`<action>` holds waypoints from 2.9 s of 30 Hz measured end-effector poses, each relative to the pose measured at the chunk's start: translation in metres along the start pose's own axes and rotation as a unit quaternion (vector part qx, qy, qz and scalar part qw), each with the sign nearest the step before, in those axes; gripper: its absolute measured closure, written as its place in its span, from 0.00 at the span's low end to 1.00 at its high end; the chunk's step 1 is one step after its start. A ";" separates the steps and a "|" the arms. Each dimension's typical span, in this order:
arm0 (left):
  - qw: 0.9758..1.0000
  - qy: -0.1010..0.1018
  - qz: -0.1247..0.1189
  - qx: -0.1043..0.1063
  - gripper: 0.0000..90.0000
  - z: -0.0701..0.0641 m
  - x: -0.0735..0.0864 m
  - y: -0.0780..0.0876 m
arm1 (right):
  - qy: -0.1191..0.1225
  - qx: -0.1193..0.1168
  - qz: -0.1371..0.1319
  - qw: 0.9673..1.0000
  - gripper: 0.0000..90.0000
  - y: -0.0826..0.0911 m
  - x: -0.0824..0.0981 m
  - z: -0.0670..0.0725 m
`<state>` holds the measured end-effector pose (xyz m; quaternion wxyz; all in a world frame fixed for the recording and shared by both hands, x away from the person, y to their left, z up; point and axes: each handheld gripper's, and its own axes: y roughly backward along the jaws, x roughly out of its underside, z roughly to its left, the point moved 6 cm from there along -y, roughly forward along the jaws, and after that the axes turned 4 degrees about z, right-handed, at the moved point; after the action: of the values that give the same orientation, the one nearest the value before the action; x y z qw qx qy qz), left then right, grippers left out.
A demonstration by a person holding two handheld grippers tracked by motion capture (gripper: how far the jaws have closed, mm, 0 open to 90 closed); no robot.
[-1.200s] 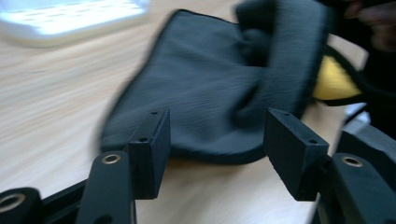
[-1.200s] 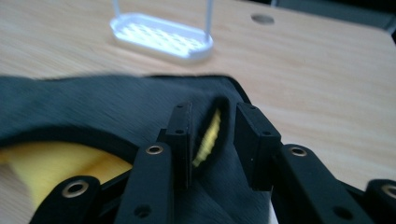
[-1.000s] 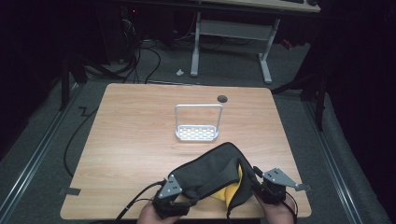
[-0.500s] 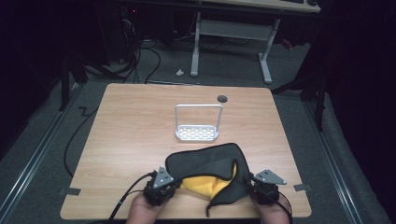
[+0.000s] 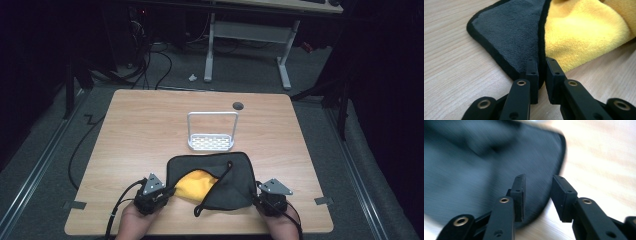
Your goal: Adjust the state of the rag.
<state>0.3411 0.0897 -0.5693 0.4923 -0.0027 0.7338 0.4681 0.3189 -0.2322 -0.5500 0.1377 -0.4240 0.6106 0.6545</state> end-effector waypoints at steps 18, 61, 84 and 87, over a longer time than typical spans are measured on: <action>1.000 -0.003 0.006 0.028 0.89 -0.015 0.005 0.001 | 0.064 -0.055 0.026 0.996 0.65 -0.002 0.008 0.057; 0.998 0.040 0.023 0.030 0.86 -0.009 0.044 0.045 | 0.047 -0.093 -0.033 0.994 0.62 -0.012 -0.058 0.091; 0.998 0.046 0.023 0.028 0.86 -0.011 0.044 0.045 | -0.034 0.112 0.034 0.993 0.79 -0.042 -0.029 -0.095; 0.999 0.043 0.020 0.027 0.81 -0.010 0.039 0.048 | -0.034 0.103 0.004 0.994 0.74 -0.014 -0.027 -0.088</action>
<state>0.2916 0.1274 -0.5637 0.4507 0.0048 0.7665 0.4575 0.3785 -0.3003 -0.5306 0.1984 -0.3830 0.6714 0.6026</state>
